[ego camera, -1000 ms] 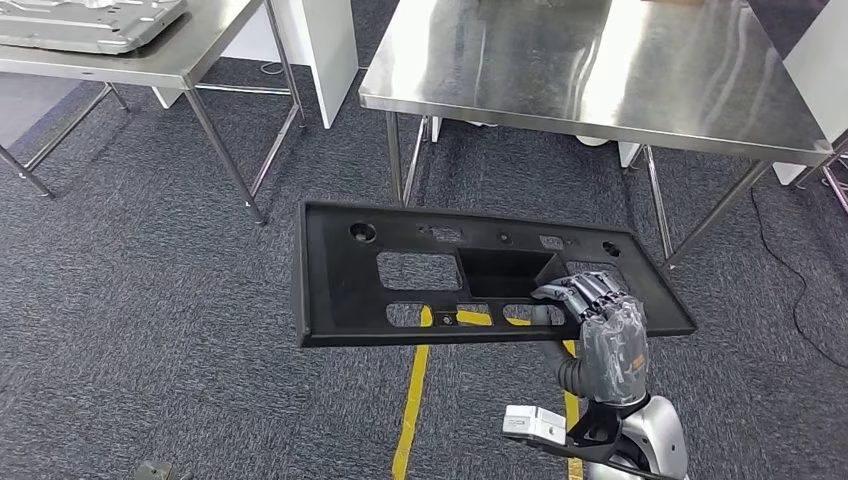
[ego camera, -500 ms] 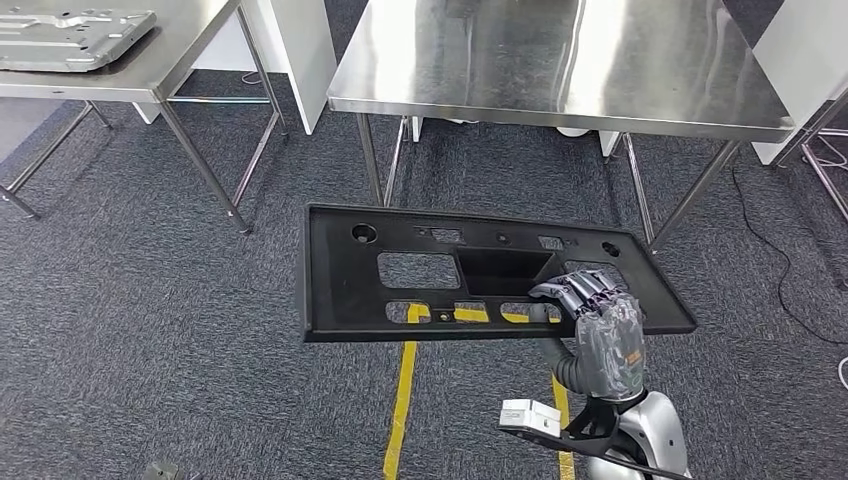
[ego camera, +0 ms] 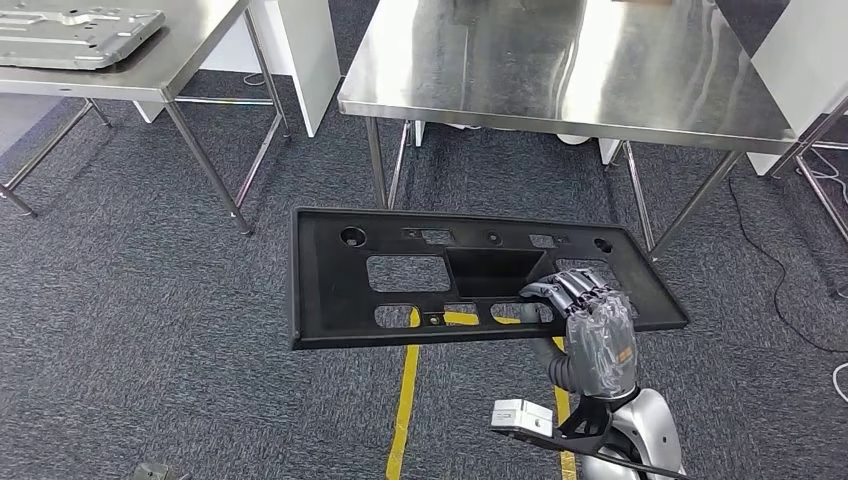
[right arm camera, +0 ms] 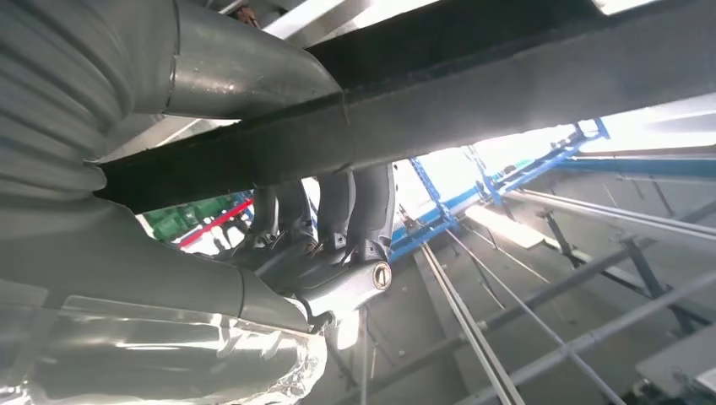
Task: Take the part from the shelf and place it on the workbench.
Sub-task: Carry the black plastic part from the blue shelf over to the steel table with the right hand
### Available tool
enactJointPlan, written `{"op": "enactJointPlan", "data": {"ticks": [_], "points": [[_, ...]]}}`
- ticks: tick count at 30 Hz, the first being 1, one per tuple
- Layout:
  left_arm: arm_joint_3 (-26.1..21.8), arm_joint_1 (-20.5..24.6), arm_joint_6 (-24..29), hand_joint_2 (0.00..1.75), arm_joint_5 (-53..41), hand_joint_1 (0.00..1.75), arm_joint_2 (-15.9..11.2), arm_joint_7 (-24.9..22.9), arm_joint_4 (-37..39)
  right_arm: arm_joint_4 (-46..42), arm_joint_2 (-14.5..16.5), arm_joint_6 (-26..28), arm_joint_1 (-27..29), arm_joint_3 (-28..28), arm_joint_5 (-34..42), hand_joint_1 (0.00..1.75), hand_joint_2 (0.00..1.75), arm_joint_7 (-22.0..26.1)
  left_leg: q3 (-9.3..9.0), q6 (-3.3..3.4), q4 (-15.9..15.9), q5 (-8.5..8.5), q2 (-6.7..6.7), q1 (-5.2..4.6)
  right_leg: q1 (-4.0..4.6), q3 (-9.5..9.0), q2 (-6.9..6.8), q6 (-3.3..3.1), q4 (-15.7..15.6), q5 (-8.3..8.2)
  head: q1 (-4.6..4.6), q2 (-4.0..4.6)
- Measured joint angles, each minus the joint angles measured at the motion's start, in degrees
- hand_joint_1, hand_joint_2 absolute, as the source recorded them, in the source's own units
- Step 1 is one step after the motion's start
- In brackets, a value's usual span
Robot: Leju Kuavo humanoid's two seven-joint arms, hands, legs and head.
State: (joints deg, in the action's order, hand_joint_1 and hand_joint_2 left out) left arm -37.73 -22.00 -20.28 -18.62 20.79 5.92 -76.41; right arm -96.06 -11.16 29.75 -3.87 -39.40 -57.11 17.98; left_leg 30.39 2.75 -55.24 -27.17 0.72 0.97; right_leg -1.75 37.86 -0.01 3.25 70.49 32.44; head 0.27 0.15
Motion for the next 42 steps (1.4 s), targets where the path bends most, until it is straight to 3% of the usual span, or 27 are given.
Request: {"op": "enactJointPlan", "data": {"ticks": [1,2,3,5,6,7,9,11,13,15,17,18,20,21,23,26,28,31,32,33,34,35,36,37,38,40,42], "points": [[0.2,-0.1,0.2,1.75,0.3,0.00,0.0,-0.1,0.0,0.0,0.0,-0.1,0.0,-0.1,0.1,1.75,1.75,0.0,-0.02,-0.13,0.0,-0.03,0.00,0.04,-0.07,1.04,0.00,0.27,2.0,0.68,0.00,0.00],[0.5,-0.2,0.3,1.75,0.5,0.00,0.0,-0.3,0.0,0.1,0.0,-0.2,0.0,-0.1,0.1,1.75,1.75,0.0,-0.11,-0.35,-0.1,-0.11,-0.02,0.14,-0.19,1.10,-0.01,0.76,1.9,0.41,0.03,0.00],[0.7,-0.3,0.5,1.75,0.8,0.00,0.0,-0.4,0.0,0.1,-0.1,-0.3,0.0,-0.2,0.2,1.75,1.75,0.0,-0.31,-0.67,-0.2,-0.29,-0.04,0.32,-0.37,0.04,-0.03,1.46,-0.4,-0.82,0.02,-0.01],[1.1,-0.6,0.9,1.75,1.3,0.00,0.1,-0.7,-0.1,0.1,-0.1,-0.4,-0.1,-0.2,0.2,1.75,1.75,0.1,-0.82,-1.67,-0.6,-0.90,-0.06,0.66,-0.68,-3.38,-0.09,2.76,-8.0,-3.79,0.10,-0.01],[1.3,-0.8,1.1,1.75,1.5,0.00,0.0,-0.8,-0.3,0.1,-0.1,-0.5,-0.2,-0.3,0.2,1.75,1.75,0.1,-0.91,-2.20,-0.9,-1.21,-0.05,0.66,-0.56,-4.54,-0.17,2.49,-10.8,-4.33,0.15,-0.01],[1.6,-0.9,1.2,1.75,1.6,0.00,0.0,-0.9,-0.5,0.2,-0.1,-0.5,-0.2,-0.4,0.3,1.75,1.75,0.2,-0.88,-2.66,-1.2,-1.49,-0.01,0.58,-0.49,-5.06,-0.19,1.69,-12.1,-4.49,0.09,-0.01],[1.9,-1.2,1.4,1.75,1.9,0.00,0.0,-1.1,-0.9,0.2,-0.1,-0.6,-0.3,-0.4,0.4,1.75,1.75,0.2,-0.78,-3.29,-1.6,-1.78,0.02,0.48,-0.25,-5.11,-0.16,-0.54,-12.0,-4.12,-0.13,-0.01],[2.2,-1.3,1.4,1.75,2.0,0.00,0.0,-1.2,-1.3,0.2,-0.2,-0.6,-0.3,-0.4,0.5,1.75,1.75,0.2,-0.08,-3.64,-3.0,-1.92,-0.04,0.75,-0.33,-5.63,0.04,-1.56,-11.9,-4.19,-0.29,-0.01],[2.4,-1.3,1.4,1.75,2.1,0.00,0.0,-1.2,-1.5,0.1,-0.2,-0.6,-0.5,-0.4,0.6,1.75,1.75,0.2,3.22,-3.78,-8.4,-2.87,-0.15,0.86,-0.17,-6.30,0.17,-2.32,-12.0,-3.82,-0.42,-0.01],[2.6,-1.5,1.4,1.75,2.1,0.00,0.0,-1.2,-1.6,0.1,-0.2,-0.6,-0.6,-0.5,0.6,1.75,1.75,0.2,8.38,-3.76,-15.8,-5.23,-0.24,0.74,0.34,-6.85,0.30,-3.15,-12.0,-3.20,-0.52,-0.01],[2.6,-1.8,1.4,1.75,2.1,0.00,0.0,-1.3,-1.6,0.1,-0.2,-0.6,-0.6,-0.5,0.6,1.75,1.75,0.2,11.76,-3.26,-18.7,-5.97,-0.28,0.45,1.03,-7.68,0.59,-3.71,-12.0,-2.45,-0.53,-0.01],[2.7,-1.9,1.4,1.75,2.1,0.00,0.0,-1.3,-1.6,0.1,-0.2,-0.6,-0.6,-0.5,0.6,1.75,1.75,0.2,11.98,-2.62,-17.3,-4.64,-0.31,0.14,1.39,-8.26,0.72,-3.87,-12.1,-2.02,-0.54,-0.01],[2.7,-2.1,1.4,1.75,2.1,0.00,-0.1,-1.3,-1.8,0.1,-0.2,-0.6,-0.6,-0.5,0.6,1.75,1.75,0.2,10.25,-0.28,-10.8,0.33,-0.61,-1.00,1.88,-9.47,0.92,-4.13,-12.2,-1.09,-0.46,-0.02],[2.7,-2.1,1.4,1.75,2.1,0.00,-0.1,-1.3,-1.9,0.1,-0.1,-0.6,-0.7,-0.5,0.6,1.75,1.75,0.2,9.28,0.91,-8.0,1.95,-0.82,-1.63,2.09,-9.93,1.06,-4.11,-12.4,-0.67,-0.21,-0.02],[2.8,-2.3,1.4,1.75,2.1,0.00,-0.2,-1.3,-2.3,0.1,-0.1,-0.5,-0.7,-0.6,0.7,1.75,1.75,0.2,7.63,2.46,-4.8,2.73,-1.18,-2.54,1.92,-10.69,1.20,-3.70,-12.7,-0.26,-0.03,-0.02],[2.9,-2.4,1.3,1.75,1.9,0.00,-0.3,-1.2,-2.5,0.1,-0.2,-0.4,-0.6,-0.6,0.7,1.75,1.75,0.2,4.69,2.92,-1.8,2.68,-1.16,-2.67,1.88,-11.70,0.96,-2.49,-12.0,-0.83,-0.39,-0.01],[2.8,-2.3,1.1,1.75,1.5,0.00,-0.3,-1.1,-2.5,0.1,-0.4,-0.3,-0.7,-0.6,0.8,1.75,1.75,0.2,2.68,2.91,-0.6,2.62,-1.09,-2.18,1.75,-9.43,0.79,-2.15,-8.0,-0.34,-0.46,0.01],[2.8,-2.1,1.1,1.75,1.1,0.00,-0.1,-1.0,-2.5,0.2,-0.7,-0.1,-0.4,-0.7,0.9,1.75,1.75,0.2,1.50,2.12,-0.5,1.50,-1.13,-1.60,0.89,-2.74,0.71,-1.72,-0.2,2.59,-0.45,0.00],[2.8,-2.1,1.1,1.75,1.1,0.00,0.0,-1.0,-2.4,0.2,-0.8,-0.1,-0.2,-0.7,0.9,1.75,1.75,0.2,1.02,1.62,-0.5,0.97,-1.21,-1.31,0.45,-1.31,0.68,-1.26,0.3,3.26,-0.44,0.00],[2.8,-2.1,1.2,1.75,1.1,0.00,0.0,-1.0,-2.4,0.2,-0.9,0.0,-0.1,-0.7,0.9,1.75,1.75,0.2,0.42,1.05,-0.6,0.37,-1.27,-0.94,-0.02,-0.76,0.61,-0.46,-0.9,2.94,-0.43,0.00],[2.7,-2.1,1.2,1.75,1.0,0.00,0.0,-1.0,-2.3,0.3,-0.9,0.0,0.0,-0.7,0.9,1.75,1.75,0.2,-0.25,0.43,-0.8,-0.34,-1.29,-0.50,-0.59,-1.07,0.46,0.75,-3.8,1.31,-0.41,0.01],[2.7,-2.1,1.3,1.75,1.0,0.00,0.0,-1.0,-2.3,0.3,-1.0,-0.1,0.0,-0.7,0.9,1.75,1.75,0.2,-0.75,-0.27,-1.1,-1.16,-1.29,-0.17,-1.07,-1.71,-0.02,2.22,-6.7,-1.48,-0.37,0.01],[2.7,-2.1,1.3,1.75,1.0,0.00,0.0,-1.0,-2.3,0.4,-1.0,-0.1,0.0,-0.7,0.9,1.75,1.75,0.2,-1.31,-0.93,-1.5,-2.07,-1.24,0.06,-1.28,-2.26,-0.58,3.02,-9.3,-3.58,-0.16,0.01],[2.6,-2.1,1.3,1.75,1.0,0.00,-0.1,-1.0,-2.3,0.4,-1.0,-0.1,0.0,-0.7,0.9,1.75,1.75,0.2,-1.60,-1.55,-1.9,-2.90,-1.14,0.08,-1.24,-2.79,-1.02,2.97,-10.8,-5.10,-0.05,0.01],[2.6,-2.1,1.4,1.75,1.0,0.00,-0.1,-0.9,-2.4,0.5,-1.0,-0.1,0.1,-0.7,0.9,1.75,1.75,0.2,-1.76,-1.99,-2.1,-3.59,-1.01,-0.01,-1.12,-2.94,-1.31,2.25,-10.9,-5.73,-0.07,0.01],[2.6,-2.0,1.4,1.75,1.1,0.00,-0.1,-0.9,-2.4,0.5,-1.0,-0.1,0.2,-0.7,0.9,1.75,1.75,0.2,-1.98,-2.49,-2.5,-4.17,-0.79,0.10,-0.91,-3.42,-0.93,0.04,-10.7,-5.13,-0.39,0.01],[2.7,-1.9,1.4,1.75,1.1,0.00,-0.1,-0.8,-2.4,0.4,-1.1,0.0,0.2,-0.7,0.9,1.75,1.75,0.2,-0.86,-2.85,-5.1,-3.91,-0.67,0.49,-0.90,-4.25,-0.53,-1.04,-10.9,-4.68,-0.56,0.01]]}}
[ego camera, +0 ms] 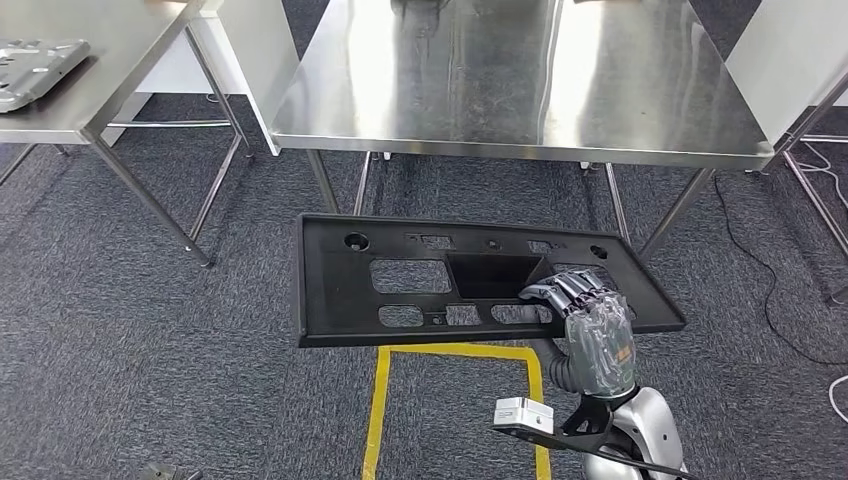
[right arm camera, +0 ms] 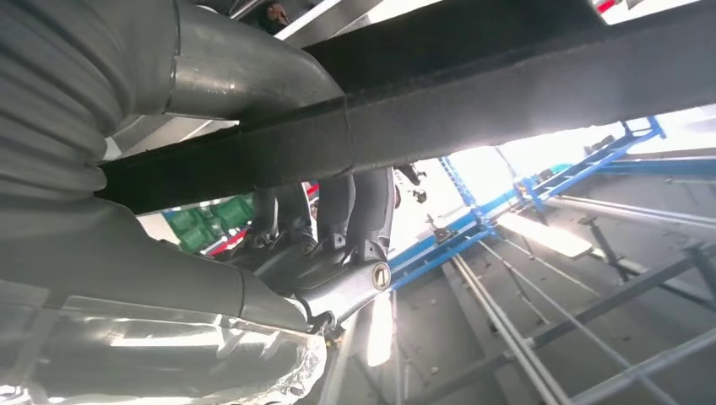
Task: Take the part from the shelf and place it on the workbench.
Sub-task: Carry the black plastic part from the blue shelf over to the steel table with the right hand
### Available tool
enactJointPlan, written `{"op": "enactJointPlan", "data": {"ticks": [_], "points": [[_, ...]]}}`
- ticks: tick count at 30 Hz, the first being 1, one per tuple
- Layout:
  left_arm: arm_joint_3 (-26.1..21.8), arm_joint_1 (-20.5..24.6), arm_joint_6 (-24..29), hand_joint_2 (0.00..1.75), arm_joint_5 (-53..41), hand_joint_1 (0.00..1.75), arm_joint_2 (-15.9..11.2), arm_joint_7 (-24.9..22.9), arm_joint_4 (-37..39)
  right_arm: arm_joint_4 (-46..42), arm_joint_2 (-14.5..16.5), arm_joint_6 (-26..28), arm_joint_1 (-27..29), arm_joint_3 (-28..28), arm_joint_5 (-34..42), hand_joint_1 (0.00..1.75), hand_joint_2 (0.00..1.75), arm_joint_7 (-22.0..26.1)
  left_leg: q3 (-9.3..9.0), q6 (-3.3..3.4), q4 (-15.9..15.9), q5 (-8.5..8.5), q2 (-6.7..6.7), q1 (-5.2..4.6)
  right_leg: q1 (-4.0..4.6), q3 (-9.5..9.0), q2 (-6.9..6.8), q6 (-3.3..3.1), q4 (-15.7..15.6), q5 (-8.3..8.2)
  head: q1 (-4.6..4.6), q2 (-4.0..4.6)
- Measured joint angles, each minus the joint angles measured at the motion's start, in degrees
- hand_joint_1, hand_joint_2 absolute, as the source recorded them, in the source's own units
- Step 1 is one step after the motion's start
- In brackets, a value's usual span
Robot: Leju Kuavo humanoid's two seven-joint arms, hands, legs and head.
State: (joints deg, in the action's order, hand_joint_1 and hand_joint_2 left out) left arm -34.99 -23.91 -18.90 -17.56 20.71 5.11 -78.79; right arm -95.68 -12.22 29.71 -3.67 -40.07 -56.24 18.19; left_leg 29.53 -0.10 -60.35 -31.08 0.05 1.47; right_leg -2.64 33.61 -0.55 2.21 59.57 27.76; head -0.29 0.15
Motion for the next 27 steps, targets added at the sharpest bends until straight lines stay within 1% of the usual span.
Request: {"op": "enactJointPlan", "data": {"ticks": [1,2,3,4,5,6,7,8,9,10,11,12,13,14,15,16,17,18,19,20,21,22,23,24,25,26,27], "points": [[0.1,0.0,0.0,1.75,0.0,0.00,0.0,0.0,0.0,0.0,0.0,0.0,0.0,0.0,0.0,1.75,1.75,0.0,1.77,-0.21,-3.0,-0.13,0.03,0.12,0.05,-0.58,0.15,-0.49,-0.1,0.32,-0.05,0.00],[0.1,0.0,0.0,1.75,0.0,0.00,0.0,0.0,0.0,-0.1,0.0,0.0,-0.1,0.0,0.0,1.75,1.75,0.0,4.20,-0.36,-6.7,-0.77,0.03,0.15,0.15,-1.10,0.20,-0.91,-0.3,0.73,-0.09,0.00],[0.1,0.0,0.0,1.75,0.0,0.00,0.0,0.0,0.0,-0.1,0.0,0.0,-0.1,0.0,0.0,1.75,1.75,0.0,6.98,-0.47,-10.4,-2.03,0.03,0.15,0.28,-1.62,0.27,-1.27,-0.3,1.20,-0.13,0.00],[0.1,0.0,0.0,1.75,0.0,0.00,0.0,0.0,0.0,-0.1,0.1,0.0,-0.1,0.0,0.0,1.75,1.75,0.0,9.58,-0.47,-13.1,-3.55,0.02,0.13,0.41,-2.20,0.40,-1.50,-0.4,1.74,-0.17,0.00],[0.1,-0.1,0.0,1.75,0.0,0.00,0.0,0.0,0.0,-0.1,0.1,0.0,-0.1,0.0,0.0,1.75,1.75,0.0,11.52,-0.33,-14.5,-4.71,0.02,0.10,0.55,-2.85,0.53,-1.60,-0.4,2.32,-0.17,0.00],[0.1,-0.1,0.0,1.75,0.0,0.00,0.0,0.0,0.0,-0.1,0.1,0.0,-0.1,0.0,0.0,1.75,1.75,0.0,12.64,-0.05,-14.0,-4.91,0.02,0.01,0.70,-3.68,0.68,-1.63,-0.4,2.98,-0.17,0.00],[0.1,-0.1,0.0,1.75,0.0,0.00,0.0,0.0,0.0,-0.1,0.1,0.0,-0.1,0.0,0.0,1.75,1.75,0.0,12.96,0.41,-12.1,-3.80,0.01,-0.16,0.85,-4.62,0.79,-1.64,-0.5,3.68,-0.18,0.00],[0.1,-0.2,0.0,1.75,0.1,0.00,0.0,0.0,0.0,-0.1,0.1,0.0,-0.1,0.0,0.0,1.75,1.75,0.0,12.68,1.13,-8.9,-1.10,-0.01,-0.48,0.98,-5.51,0.87,-1.64,-0.6,4.42,-0.17,0.00],[0.1,-0.3,0.1,1.75,0.2,0.00,0.0,0.0,0.0,-0.1,0.2,-0.1,-0.1,0.0,0.0,1.75,1.75,0.0,12.25,2.00,-5.6,2.36,-0.21,-1.00,1.13,-6.36,0.97,-1.54,-0.7,5.13,-0.12,0.00],[0.1,-0.5,0.1,1.75,0.2,0.00,-0.1,0.0,0.0,0.0,0.2,-0.1,-0.1,0.0,0.0,1.75,1.75,0.0,11.80,2.88,-3.1,4.91,-0.63,-1.55,1.25,-7.03,1.18,-1.33,-0.9,5.84,-0.11,0.00],[0.1,-0.7,0.2,1.75,0.4,0.00,-0.1,0.0,-0.1,-0.1,0.3,-0.2,-0.2,-0.1,-0.1,1.75,1.75,0.0,11.21,3.55,-1.5,6.79,-1.14,-2.04,1.45,-7.63,1.37,-1.06,-1.2,6.43,-0.11,0.00],[0.0,-0.9,0.3,1.75,0.4,0.00,-0.1,-0.1,-0.1,-0.1,0.3,-0.2,-0.2,-0.1,-0.2,1.75,1.75,0.0,10.69,3.86,-0.8,7.36,-1.61,-2.37,1.63,-8.42,1.57,-0.67,-1.3,6.69,-0.11,0.00],[0.0,-0.9,0.4,1.75,0.6,0.00,-0.1,-0.1,-0.1,-0.1,0.4,-0.3,-0.2,-0.1,-0.3,1.75,1.75,0.0,9.93,3.97,-0.4,7.01,-1.90,-2.47,1.82,-9.05,1.73,-0.21,-1.3,6.72,-0.18,0.00],[0.0,-0.9,0.6,1.75,0.7,0.00,-0.1,-0.2,-0.2,-0.1,0.4,-0.3,-0.3,-0.1,-0.3,1.75,1.75,0.0,8.90,3.94,0.2,7.08,-1.96,-2.40,1.90,-9.33,1.69,0.15,-0.7,6.58,-0.27,0.00],[0.0,-0.9,0.7,1.75,0.8,0.00,0.0,-0.2,-0.3,-0.1,0.4,-0.3,-0.4,-0.1,-0.3,1.75,1.75,0.0,7.98,4.02,0.7,6.88,-1.91,-2.32,1.90,-8.98,1.60,0.42,1.0,6.34,-0.31,0.00],[0.1,-0.8,0.8,1.75,0.9,0.00,0.0,-0.3,-0.3,-0.1,0.4,-0.3,-0.5,0.0,-0.3,1.75,1.75,0.0,7.10,4.18,1.0,6.58,-1.87,-2.23,1.90,-7.59,1.47,0.55,3.4,6.38,-0.33,0.00],[0.1,-0.8,0.8,1.75,0.9,0.00,0.0,-0.3,-0.3,-0.1,0.4,-0.3,-0.7,-0.1,-0.4,1.75,1.75,0.0,6.35,4.32,1.2,6.21,-1.83,-2.15,1.85,-5.49,1.32,0.43,6.6,6.84,-0.32,0.00],[0.1,-0.8,0.9,1.75,1.0,0.00,0.0,-0.4,-0.4,-0.1,0.4,-0.3,-0.8,-0.1,-0.4,1.75,1.75,0.0,5.86,4.48,1.3,5.73,-1.82,-2.15,1.89,-3.05,1.23,0.19,10.0,7.76,-0.26,0.00],[0.2,-0.8,0.9,1.75,1.0,0.00,0.0,-0.4,-0.4,0.0,0.4,-0.4,-0.8,-0.2,-0.6,1.75,1.75,-0.1,5.29,4.57,1.3,5.11,-1.86,-2.15,1.91,-0.43,1.21,0.04,12.7,9.31,-0.22,0.00],[0.3,-0.8,1.1,1.75,1.2,0.00,0.1,-0.4,-0.4,0.0,0.4,-0.5,-0.8,-0.3,-0.9,1.75,1.75,-0.2,4.58,4.60,1.3,4.44,-1.95,-2.15,1.91,1.73,1.21,0.00,14.2,10.88,-0.21,0.00],[0.6,-0.6,2.0,1.75,1.6,0.00,0.1,-0.2,-0.3,0.1,0.5,-0.9,-0.9,-0.4,-1.2,1.75,1.75,-0.3,3.76,4.61,1.3,3.72,-2.07,-2.15,1.91,3.27,1.21,0.08,14.4,12.00,-0.20,0.00],[1.3,0.1,4.7,1.75,2.5,0.00,0.2,0.2,0.6,0.3,0.7,-1.4,-1.3,-0.5,-1.4,1.75,1.75,-0.4,2.78,4.57,1.3,2.93,-2.22,-2.15,1.90,4.19,1.20,0.52,13.0,12.07,-0.16,0.00],[2.7,1.3,8.8,1.75,4.0,0.00,0.2,0.7,2.0,0.6,1.1,-1.9,-2.1,-0.8,-1.5,1.75,1.75,-0.5,1.86,4.48,1.3,2.21,-2.36,-2.15,1.84,4.43,1.16,1.10,10.3,10.65,-0.15,0.00],[4.9,3.0,13.8,1.75,6.5,0.00,-0.1,1.2,4.1,0.9,1.5,-2.4,-3.2,-1.1,-1.5,1.75,1.75,-0.8,1.28,4.31,1.3,1.52,-2.48,-2.20,1.71,4.38,1.02,1.81,7.2,7.58,-0.11,0.00],[8.4,4.7,19.3,1.75,10.1,0.00,-0.8,1.5,6.5,1.4,2.1,-2.8,-4.3,-1.4,-1.6,1.75,1.75,-1.1,0.59,4.05,1.2,0.78,-2.68,-2.31,1.69,4.26,0.70,2.34,4.3,4.09,-0.06,0.00],[12.4,6.1,23.7,1.75,14.4,0.00,-2.0,1.6,8.4,1.8,2.7,-3.0,-5.4,-1.8,-1.7,1.75,1.75,-1.4,0.21,3.74,1.1,0.17,-2.85,-2.44,1.72,3.91,0.51,2.22,2.3,1.06,-0.05,0.00],[16.9,7.1,27.5,1.75,19.1,0.00,-3.4,1.7,9.9,2.1,3.2,-3.1,-6.2,-2.0,-1.8,1.75,1.75,-1.6,-0.07,3.47,1.1,-0.27,-2.95,-2.57,1.78,3.63,0.34,1.70,1.4,-1.09,-0.08,0.00]]}}
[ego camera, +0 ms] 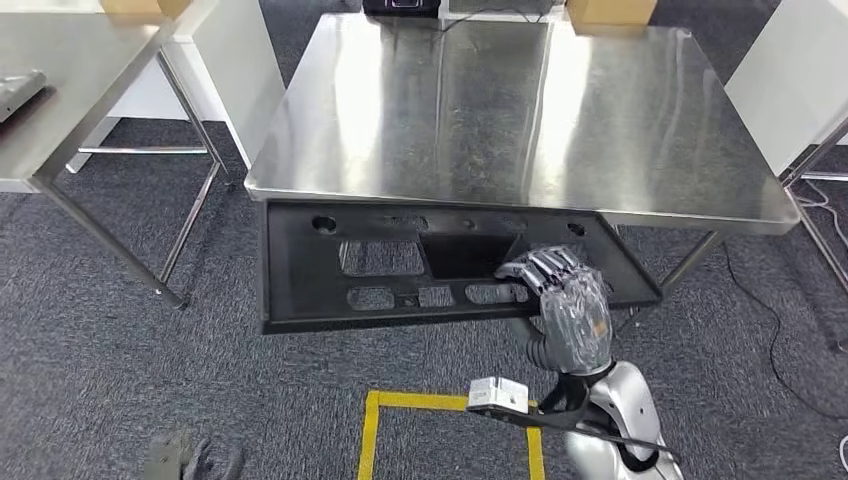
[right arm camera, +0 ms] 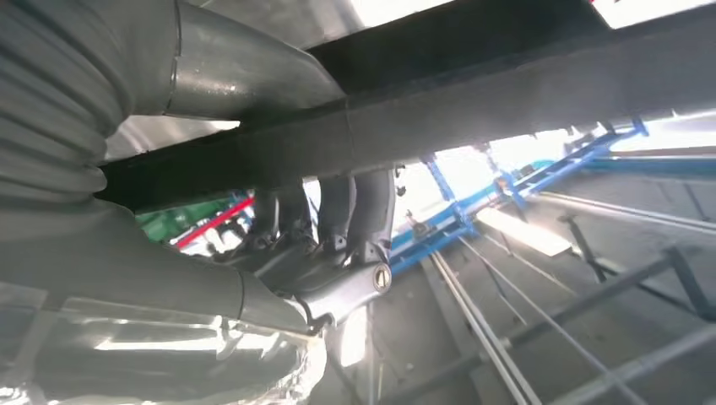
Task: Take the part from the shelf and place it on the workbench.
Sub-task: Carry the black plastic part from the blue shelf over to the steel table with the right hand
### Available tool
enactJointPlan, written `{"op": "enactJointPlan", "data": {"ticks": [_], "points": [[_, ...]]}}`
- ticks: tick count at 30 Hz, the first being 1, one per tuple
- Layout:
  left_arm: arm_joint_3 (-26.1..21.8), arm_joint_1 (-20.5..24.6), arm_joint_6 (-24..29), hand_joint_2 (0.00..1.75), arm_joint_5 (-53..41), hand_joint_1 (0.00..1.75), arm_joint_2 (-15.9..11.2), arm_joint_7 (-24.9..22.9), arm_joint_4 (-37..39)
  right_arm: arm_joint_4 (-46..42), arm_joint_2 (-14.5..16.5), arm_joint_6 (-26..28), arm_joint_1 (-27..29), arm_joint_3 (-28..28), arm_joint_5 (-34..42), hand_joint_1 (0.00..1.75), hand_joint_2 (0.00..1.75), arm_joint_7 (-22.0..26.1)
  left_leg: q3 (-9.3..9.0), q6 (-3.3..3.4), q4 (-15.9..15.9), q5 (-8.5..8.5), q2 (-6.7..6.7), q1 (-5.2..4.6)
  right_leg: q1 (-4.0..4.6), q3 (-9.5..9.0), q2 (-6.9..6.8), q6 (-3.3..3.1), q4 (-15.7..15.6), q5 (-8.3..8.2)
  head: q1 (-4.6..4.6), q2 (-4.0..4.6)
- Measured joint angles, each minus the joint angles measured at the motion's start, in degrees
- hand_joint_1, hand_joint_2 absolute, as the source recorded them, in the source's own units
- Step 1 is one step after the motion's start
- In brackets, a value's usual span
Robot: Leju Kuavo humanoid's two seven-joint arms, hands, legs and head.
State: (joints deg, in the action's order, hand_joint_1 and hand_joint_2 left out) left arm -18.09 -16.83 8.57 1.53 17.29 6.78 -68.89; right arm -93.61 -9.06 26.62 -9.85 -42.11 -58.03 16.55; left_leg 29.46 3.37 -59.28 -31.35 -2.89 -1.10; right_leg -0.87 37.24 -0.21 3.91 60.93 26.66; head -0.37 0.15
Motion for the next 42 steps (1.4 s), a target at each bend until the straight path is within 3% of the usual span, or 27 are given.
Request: {"op": "enactJointPlan", "data": {"ticks": [2,3,5,6,8,10,11,14,15,16,18,20,21,23,25,26,27,28,29,30,31,33,36,40,41,42], "points": [[8.6,1.0,5.8,1.75,8.3,0.00,-3.2,0.0,1.5,0.2,0.7,-0.1,-1.1,-0.3,-0.1,1.75,1.75,-0.3,-0.06,-0.41,-0.7,0.01,0.08,-0.04,-0.03,-0.87,0.15,-1.52,-0.6,-0.73,-0.05,0.00],[12.3,1.2,7.7,1.75,11.2,0.00,-4.7,0.0,1.9,0.3,1.0,-0.2,-1.4,-0.3,-0.1,1.75,1.75,-0.4,0.79,-0.66,-2.3,0.77,0.40,0.00,-0.21,-1.34,0.23,-1.95,-0.9,-0.61,-0.09,0.00],[18.4,1.5,9.9,1.75,14.5,0.00,-7.7,0.2,2.3,0.3,1.3,-0.1,-1.7,-0.3,-0.2,1.75,1.75,-0.5,4.97,-1.55,-8.4,2.31,1.42,0.24,-0.60,-3.03,0.36,-2.76,-1.9,-0.06,-0.26,0.00],[20.8,1.6,10.7,1.75,15.6,0.00,-9.0,0.3,2.6,0.4,1.4,-0.1,-1.9,-0.3,-0.4,1.75,1.75,-0.6,7.76,-2.06,-11.8,2.21,1.97,0.46,-0.63,-3.97,0.36,-3.15,-2.4,0.34,-0.36,0.00],[25.1,1.8,12.4,1.75,18.6,0.00,-11.3,0.7,2.9,0.7,1.5,0.0,-2.3,-0.4,-1.6,1.75,1.75,-1.1,12.62,-2.84,-16.2,-0.71,2.54,0.98,-0.75,-5.95,0.41,-3.55,-3.2,1.33,-0.42,0.00],[29.3,2.3,15.0,1.75,23.0,0.00,-13.7,1.6,3.2,1.1,1.6,-0.1,-3.0,-0.3,-3.3,1.75,1.75,-2.1,15.07,-3.06,-15.5,-2.83,2.73,1.25,-0.82,-7.96,0.55,-3.56,-3.5,2.65,-0.41,0.00],[31.6,2.6,16.4,1.75,25.4,0.00,-14.9,2.2,3.3,1.3,1.7,-0.2,-3.6,-0.2,-4.1,1.75,1.75,-2.6,15.25,-2.92,-13.3,-1.89,2.75,1.28,-0.83,-9.03,0.61,-3.53,-3.6,3.40,-0.43,0.00],[38.1,3.5,19.9,1.75,31.6,0.00,-18.4,3.9,3.5,2.8,2.3,-1.0,-6.6,0.5,-6.1,1.75,1.75,-3.9,14.01,-1.56,-3.5,6.95,2.69,0.59,-0.61,-11.54,0.94,-3.14,-3.8,5.71,-0.47,0.00],[40.1,3.7,20.7,1.75,33.2,0.00,-19.4,4.3,3.5,3.4,2.6,-1.4,-7.8,0.9,-6.7,1.75,1.75,-4.3,13.51,-1.09,-1.4,8.82,2.53,0.24,-0.44,-12.20,1.06,-2.94,-4.2,6.47,-0.52,0.00],[41.9,4.0,21.4,1.75,34.7,0.00,-20.4,4.8,3.5,4.2,2.9,-1.7,-8.9,1.3,-7.3,1.75,1.75,-4.9,13.07,-0.73,0.0,9.54,2.26,-0.02,-0.17,-12.96,1.21,-2.54,-4.0,6.64,-0.57,0.00],[44.8,4.6,22.5,1.75,36.7,0.00,-21.6,5.5,3.5,5.9,3.4,-2.2,-10.8,2.2,-8.3,1.75,1.75,-5.9,10.75,-0.19,1.2,9.52,1.77,-0.01,0.17,-14.64,1.17,-1.73,-3.7,6.53,-0.61,0.00],[47.2,5.2,23.4,1.75,38.1,0.00,-22.6,6.0,3.5,8.1,3.8,-2.3,-13.3,3.2,-9.2,1.75,1.75,-7.1,8.38,0.49,1.7,9.80,1.75,0.08,0.25,-14.40,0.97,-1.29,-0.5,6.94,-0.48,0.01],[48.2,5.5,23.7,1.75,38.7,0.00,-23.1,6.1,3.5,9.3,3.9,-2.3,-14.5,3.6,-9.5,1.75,1.75,-7.7,7.73,0.81,1.7,9.80,1.82,0.09,0.19,-12.71,0.85,-1.39,2.4,7.84,-0.49,0.02],[50.0,5.8,24.3,1.75,39.8,0.00,-24.0,6.3,3.5,11.8,4.1,-2.2,-16.2,4.5,-10.2,1.75,1.75,-8.8,6.83,1.18,1.7,8.79,1.75,-0.01,0.28,-7.58,0.77,-1.83,8.5,10.57,-0.35,0.01],[51.7,5.8,24.8,1.75,40.9,0.00,-24.9,6.6,3.4,13.9,4.2,-2.2,-17.0,5.4,-10.8,1.75,1.75,-9.6,5.73,1.34,1.6,7.63,1.38,-0.16,0.42,-3.77,0.76,-2.25,9.9,12.61,-0.21,0.00],[52.4,5.8,25.1,1.75,41.5,0.00,-25.3,6.8,3.4,14.8,4.2,-2.2,-17.4,5.9,-11.1,1.75,1.75,-9.9,4.96,1.37,1.6,6.99,1.18,-0.28,0.50,-3.03,0.76,-2.17,8.0,11.93,-0.19,0.00],[53.1,5.8,25.2,1.75,42.0,0.00,-25.7,7.0,3.4,15.6,4.2,-2.2,-17.7,6.2,-11.3,1.75,1.75,-10.3,4.10,1.37,1.6,6.34,1.03,-0.41,0.63,-2.87,0.75,-1.74,4.9,9.83,-0.15,0.00],[53.7,5.9,25.4,1.75,42.5,0.00,-26.0,7.2,3.4,16.4,4.3,-2.3,-18.1,6.6,-11.6,1.75,1.75,-10.6,3.45,1.32,1.7,5.68,0.92,-0.52,0.79,-3.08,0.72,-1.25,1.7,6.17,-0.19,0.00],[54.3,6.0,25.5,1.75,42.9,0.00,-26.3,7.3,3.4,17.2,4.3,-2.4,-18.5,6.9,-11.8,1.75,1.75,-11.0,2.80,1.21,1.6,5.08,0.83,-0.61,0.96,-3.30,0.64,-1.16,-1.0,3.21,-0.29,0.01],[54.9,6.1,25.6,1.75,43.2,0.00,-26.5,7.5,3.4,18.0,4.3,-2.5,-18.9,7.1,-11.9,1.75,1.75,-11.4,2.45,1.02,1.6,4.56,0.77,-0.66,1.13,-3.73,0.57,-1.42,-2.7,0.91,-0.34,0.01],[55.4,6.3,25.6,1.75,43.5,0.00,-26.8,7.6,3.4,18.9,4.4,-2.6,-19.4,7.4,-12.1,1.75,1.75,-11.8,2.18,0.79,1.5,4.21,0.70,-0.68,1.20,-3.96,0.50,-2.04,-3.5,-0.36,-0.42,0.01],[56.3,6.7,25.7,1.75,44.1,0.00,-27.3,7.7,3.4,20.7,4.5,-2.5,-20.5,8.1,-12.3,1.75,1.75,-12.5,1.86,0.33,1.1,3.75,0.73,-0.69,0.89,-5.00,0.49,-3.30,-4.1,-0.09,-0.39,0.01],[57.3,7.2,25.7,1.75,44.8,0.00,-28.0,8.1,3.4,23.9,4.6,-1.8,-22.7,9.4,-12.1,1.75,1.75,-13.0,2.90,-0.65,-1.7,2.63,1.46,-0.55,0.23,-6.71,0.54,-4.32,-4.5,0.45,-0.51,0.00],[57.7,7.5,25.7,1.75,45.1,0.00,-28.3,8.2,3.4,25.5,4.6,-1.3,-23.7,9.9,-12.0,1.75,1.75,-13.3,4.33,-1.16,-4.4,1.84,1.83,-0.25,0.20,-7.14,0.54,-4.60,-4.5,0.73,-0.57,0.00],[58.0,7.7,25.6,1.75,45.3,0.00,-28.4,8.2,3.5,26.6,4.6,-0.9,-24.3,10.2,-12.0,1.75,1.75,-13.5,5.76,-1.46,-6.5,1.21,1.94,0.02,0.18,-7.36,0.55,-4.60,-4.5,0.94,-0.55,0.00],[58.7,8.1,25.5,1.75,45.7,0.00,-28.7,8.2,3.7,29.7,4.7,0.1,-25.4,11.0,-11.9,1.75,1.75,-13.7,8.33,-1.99,-8.9,1.08,2.19,0.55,0.09,-8.06,0.56,-4.47,-4.5,1.56,-0.54,0.00]]}}
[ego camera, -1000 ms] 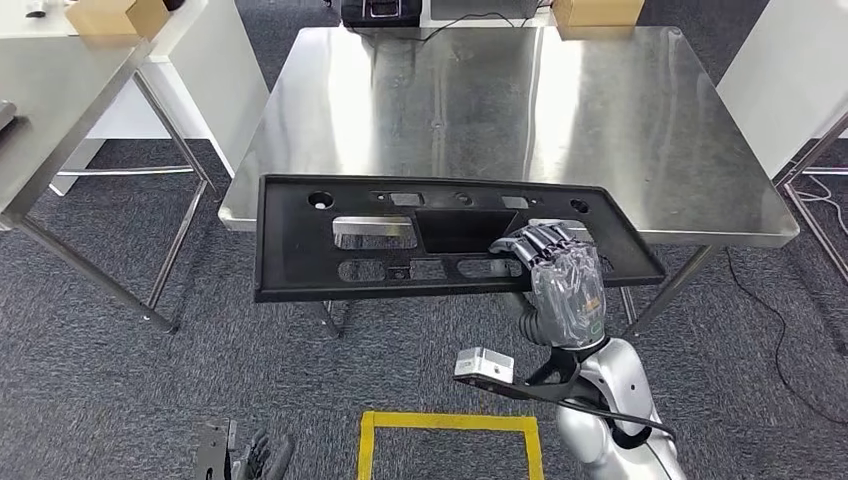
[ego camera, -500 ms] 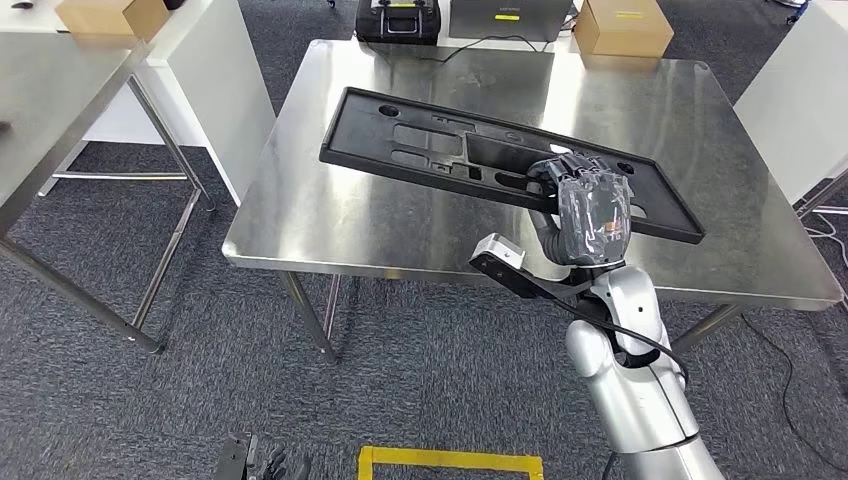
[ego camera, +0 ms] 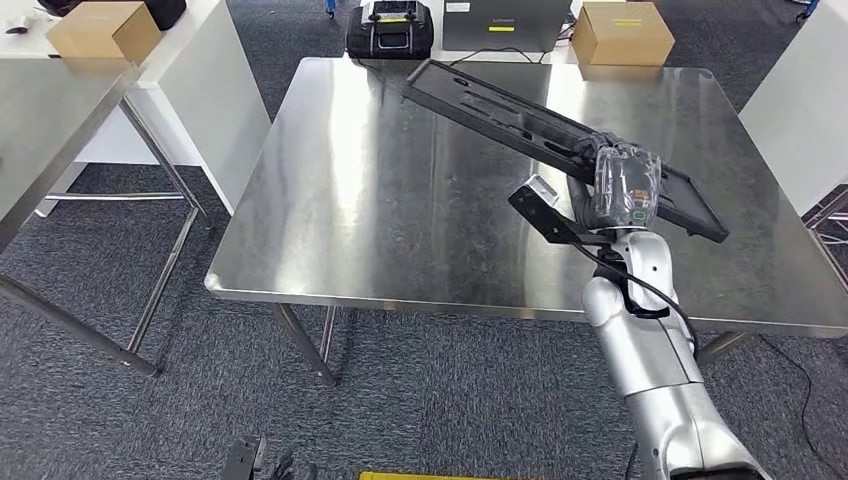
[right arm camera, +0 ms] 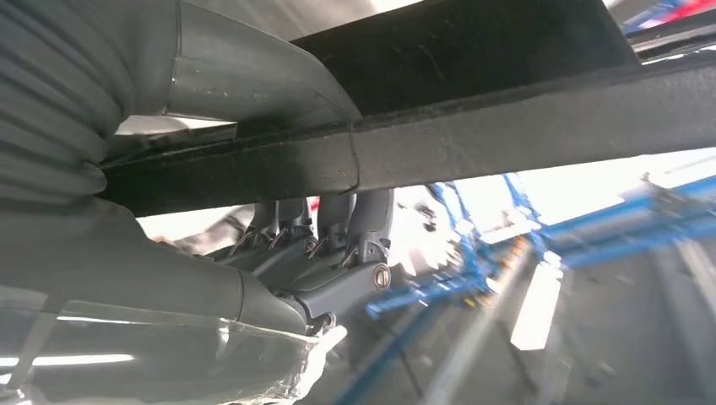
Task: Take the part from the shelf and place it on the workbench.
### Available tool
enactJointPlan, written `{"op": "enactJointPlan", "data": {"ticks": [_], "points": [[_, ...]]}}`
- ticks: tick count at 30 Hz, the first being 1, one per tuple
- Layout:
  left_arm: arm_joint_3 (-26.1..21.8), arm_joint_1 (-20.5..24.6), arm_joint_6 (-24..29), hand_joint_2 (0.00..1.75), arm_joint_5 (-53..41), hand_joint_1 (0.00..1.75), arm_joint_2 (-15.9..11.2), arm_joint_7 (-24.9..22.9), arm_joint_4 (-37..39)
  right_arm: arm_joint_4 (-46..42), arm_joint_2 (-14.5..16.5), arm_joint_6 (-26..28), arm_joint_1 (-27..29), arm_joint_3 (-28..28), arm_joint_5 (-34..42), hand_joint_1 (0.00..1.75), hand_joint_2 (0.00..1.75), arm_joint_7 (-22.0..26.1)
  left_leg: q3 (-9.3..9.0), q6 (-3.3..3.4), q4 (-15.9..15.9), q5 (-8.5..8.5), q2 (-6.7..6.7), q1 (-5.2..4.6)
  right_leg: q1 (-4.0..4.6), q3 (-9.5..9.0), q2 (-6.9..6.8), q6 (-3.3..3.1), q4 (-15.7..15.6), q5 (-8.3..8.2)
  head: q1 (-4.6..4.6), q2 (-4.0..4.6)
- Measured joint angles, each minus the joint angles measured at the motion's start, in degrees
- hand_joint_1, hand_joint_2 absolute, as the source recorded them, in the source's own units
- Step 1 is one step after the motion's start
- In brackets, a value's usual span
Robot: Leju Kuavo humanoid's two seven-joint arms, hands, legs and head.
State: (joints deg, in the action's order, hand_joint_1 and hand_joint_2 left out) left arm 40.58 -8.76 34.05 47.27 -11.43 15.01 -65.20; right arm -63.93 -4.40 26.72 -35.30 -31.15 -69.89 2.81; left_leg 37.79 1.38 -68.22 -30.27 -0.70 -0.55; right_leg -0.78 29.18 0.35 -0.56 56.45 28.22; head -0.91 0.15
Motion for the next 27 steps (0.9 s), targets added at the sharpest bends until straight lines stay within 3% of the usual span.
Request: {"op": "enactJointPlan", "data": {"ticks": [1,2,3,4,8,10,13,14,15,16,18,20,22,27], "points": [[0.8,0.4,-0.2,1.75,0.4,0.00,-0.3,0.0,0.3,3.7,0.1,1.0,-1.3,1.0,0.1,1.75,1.75,-0.4,1.81,-0.48,0.2,1.76,0.25,0.56,-0.15,-1.13,0.02,0.26,0.0,0.95,0.02,0.00],[1.4,0.8,-0.3,1.75,0.7,0.00,-0.6,0.1,0.6,7.3,0.3,1.8,-2.5,1.9,0.1,1.75,1.75,-0.8,2.66,-0.72,2.4,4.54,0.42,0.95,-0.33,-2.09,0.04,0.60,-0.1,1.95,-0.01,0.00],[2.1,1.2,-0.5,1.75,1.0,0.00,-0.9,0.1,0.9,10.9,0.5,2.5,-3.8,2.8,0.0,1.75,1.75,-1.3,3.01,-0.78,5.3,7.01,0.59,1.05,-0.46,-3.18,0.09,1.03,-0.2,2.89,0.01,0.00],[2.4,1.5,-0.5,1.75,1.1,0.00,-1.0,0.1,1.1,12.9,0.6,2.7,-4.7,3.3,-0.1,1.75,1.75,-1.9,1.92,-0.46,8.8,8.94,0.56,0.80,-0.56,-3.77,0.13,1.42,-0.5,3.48,-0.02,0.00],[3.1,2.3,-0.6,1.75,1.3,0.00,-1.2,0.0,1.5,19.4,0.8,3.5,-7.2,5.5,0.0,1.75,1.75,-3.5,-0.11,1.58,10.9,8.03,0.22,0.10,-0.25,-5.30,0.06,3.25,-0.7,3.38,0.02,0.00],[3.4,2.6,-0.3,1.75,1.1,0.00,-1.1,0.0,1.6,22.1,0.7,3.7,-8.3,6.4,0.2,1.75,1.75,-4.1,-1.20,2.14,11.2,7.59,0.15,0.27,-0.23,-3.00,0.06,3.37,3.4,4.04,0.14,0.00],[3.7,3.1,1.9,1.75,0.6,0.00,0.3,0.5,1.7,27.7,0.4,3.7,-10.2,8.1,0.5,1.75,1.75,-5.1,-2.27,2.71,11.3,6.67,0.01,0.26,-0.13,5.35,0.05,2.94,14.0,7.47,0.28,0.00],[3.8,3.1,2.9,1.75,0.5,0.00,1.0,0.6,1.7,29.4,0.2,3.6,-10.2,8.7,0.6,1.75,1.75,-5.5,-2.79,2.81,11.3,6.15,-0.19,0.20,-0.05,7.55,0.05,3.01,15.5,8.39,0.31,0.00],[3.8,3.1,3.8,1.75,0.4,0.00,1.5,0.6,1.7,30.8,0.0,3.4,-10.2,9.3,0.6,1.75,1.75,-5.8,-3.47,2.85,11.3,5.60,-0.43,0.12,0.02,8.81,0.05,3.26,15.1,8.32,0.39,0.00],[3.9,3.1,4.5,1.75,0.4,0.00,1.9,0.6,1.7,32.1,-0.1,3.3,-10.1,9.7,0.6,1.75,1.75,-6.0,-4.24,2.83,11.3,5.00,-0.63,0.02,0.09,9.31,0.05,3.69,12.9,6.87,0.42,0.00],[3.9,3.2,5.4,1.75,0.2,0.00,2.4,0.6,1.8,34.2,-0.2,3.3,-10.1,10.3,0.5,1.75,1.75,-6.1,-5.56,2.63,11.3,3.84,-0.78,-0.23,0.21,9.04,-0.16,4.66,5.6,0.29,0.48,0.00],[3.9,3.3,5.6,1.75,0.2,0.00,2.6,0.6,1.9,35.7,-0.3,3.0,-10.1,10.6,0.5,1.75,1.75,-6.2,-6.26,2.23,11.2,2.74,-0.84,-0.48,0.46,8.39,-0.39,4.10,0.9,-4.64,0.54,0.00],[3.9,3.4,5.7,1.75,0.3,0.00,2.8,0.5,1.9,36.6,-0.3,2.1,-10.3,11.0,0.6,1.75,1.75,-6.3,-6.62,2.04,11.1,2.22,-0.78,-0.57,0.63,7.70,-0.35,2.75,0.1,-5.78,0.53,0.00],[3.8,3.8,5.4,1.75,0.6,0.00,2.9,0.4,2.3,38.3,-0.1,-0.9,-11.2,12.0,1.1,1.75,1.75,-7.0,-7.10,2.26,11.3,2.41,-0.33,-0.44,0.70,7.20,0.11,1.95,-0.2,-6.00,0.49,0.00]]}}
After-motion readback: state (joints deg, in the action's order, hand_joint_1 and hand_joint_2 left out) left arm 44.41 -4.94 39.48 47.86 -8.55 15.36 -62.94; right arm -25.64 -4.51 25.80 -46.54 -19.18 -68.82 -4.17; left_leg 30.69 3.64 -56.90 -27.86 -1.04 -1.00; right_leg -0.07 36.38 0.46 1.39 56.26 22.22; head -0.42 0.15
